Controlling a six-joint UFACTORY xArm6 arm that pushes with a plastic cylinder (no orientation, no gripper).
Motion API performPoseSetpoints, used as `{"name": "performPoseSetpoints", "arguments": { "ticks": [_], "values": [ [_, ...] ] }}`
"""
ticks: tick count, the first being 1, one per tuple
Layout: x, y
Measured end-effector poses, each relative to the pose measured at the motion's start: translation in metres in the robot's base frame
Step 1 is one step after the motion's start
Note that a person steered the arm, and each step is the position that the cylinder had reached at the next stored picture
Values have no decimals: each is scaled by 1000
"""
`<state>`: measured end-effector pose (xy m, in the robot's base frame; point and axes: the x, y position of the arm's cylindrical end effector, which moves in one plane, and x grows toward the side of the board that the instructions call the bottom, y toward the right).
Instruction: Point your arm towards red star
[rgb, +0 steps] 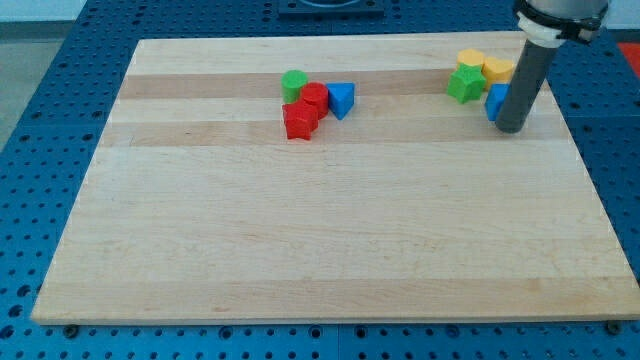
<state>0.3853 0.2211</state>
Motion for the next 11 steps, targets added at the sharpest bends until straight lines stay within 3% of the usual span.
{"name": "performPoseSetpoints", "arguments": {
  "ticks": [5, 6, 8, 11],
  "values": [
    [-9, -2],
    [22, -54],
    [25, -166],
    [26, -278]
  ]
}}
